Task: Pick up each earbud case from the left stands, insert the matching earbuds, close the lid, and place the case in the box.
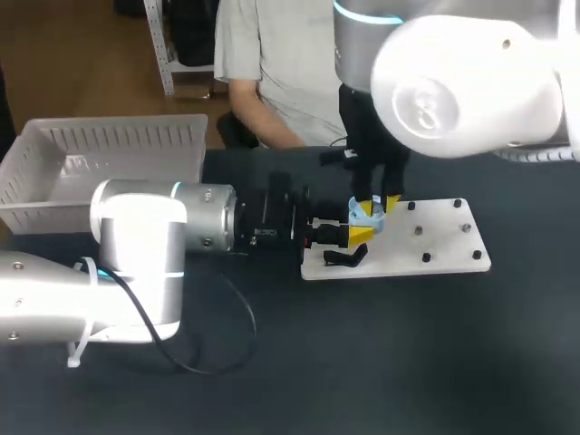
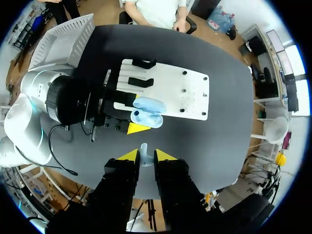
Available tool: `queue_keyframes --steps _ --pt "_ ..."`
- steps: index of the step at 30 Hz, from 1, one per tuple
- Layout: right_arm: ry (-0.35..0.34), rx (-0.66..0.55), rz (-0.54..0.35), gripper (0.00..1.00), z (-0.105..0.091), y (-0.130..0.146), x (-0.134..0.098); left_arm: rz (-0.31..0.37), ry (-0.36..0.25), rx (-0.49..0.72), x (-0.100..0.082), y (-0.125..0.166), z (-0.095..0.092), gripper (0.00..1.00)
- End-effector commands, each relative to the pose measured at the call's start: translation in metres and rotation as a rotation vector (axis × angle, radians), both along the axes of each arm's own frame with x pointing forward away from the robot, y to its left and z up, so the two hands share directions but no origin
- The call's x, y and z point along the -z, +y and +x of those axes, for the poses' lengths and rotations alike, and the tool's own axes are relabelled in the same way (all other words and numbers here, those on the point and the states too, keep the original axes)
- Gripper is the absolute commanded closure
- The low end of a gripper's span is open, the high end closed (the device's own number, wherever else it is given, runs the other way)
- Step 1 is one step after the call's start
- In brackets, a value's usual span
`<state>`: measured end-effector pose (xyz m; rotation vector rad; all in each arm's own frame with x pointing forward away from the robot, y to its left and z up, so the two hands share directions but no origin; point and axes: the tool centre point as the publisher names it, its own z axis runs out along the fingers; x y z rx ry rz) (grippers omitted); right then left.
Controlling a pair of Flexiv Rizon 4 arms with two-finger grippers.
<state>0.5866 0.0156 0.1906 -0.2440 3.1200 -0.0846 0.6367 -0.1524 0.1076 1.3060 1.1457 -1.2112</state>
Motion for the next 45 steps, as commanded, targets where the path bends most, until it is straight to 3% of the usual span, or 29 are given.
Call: queue_keyframes --steps 1,8,23,32,45 --pt "0.022 -0.002 -0.018 1.0 0.006 0.004 0.002 -0.001 -0.002 -0.004 0.0 0.0 -0.001 1.0" --pt "0.023 -0.05 -0.019 1.0 0.008 0.009 0.015 -0.001 -0.002 -0.004 0.0 0.0 -0.001 1.0" --pt "0.031 -0.141 -0.029 1.0 0.018 0.011 0.016 -0.001 -0.002 -0.004 0.0 0.0 -0.001 1.0" --pt "-0.019 -0.186 -0.016 1.0 0.024 0.005 0.014 -0.001 -0.002 -0.004 0.0 0.0 -0.001 1.0" --pt "-0.015 -0.246 -0.043 1.0 0.023 0.008 0.018 -0.001 -0.002 -0.004 0.0 0.0 -0.001 1.0"
